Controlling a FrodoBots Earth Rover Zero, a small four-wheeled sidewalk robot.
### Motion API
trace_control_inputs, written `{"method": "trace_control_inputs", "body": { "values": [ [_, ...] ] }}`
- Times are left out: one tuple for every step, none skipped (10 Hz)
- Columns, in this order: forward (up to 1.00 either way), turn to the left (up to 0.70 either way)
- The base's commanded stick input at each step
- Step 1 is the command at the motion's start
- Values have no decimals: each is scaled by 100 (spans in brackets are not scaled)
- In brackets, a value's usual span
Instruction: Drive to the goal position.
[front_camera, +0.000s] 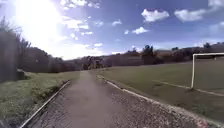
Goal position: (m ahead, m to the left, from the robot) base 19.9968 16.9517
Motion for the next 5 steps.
{"method": "trace_control_inputs", "body": {
  "values": [
    [0, 56],
    [0, 70],
    [0, 70],
    [0, 24],
    [0, 0]
  ]
}}
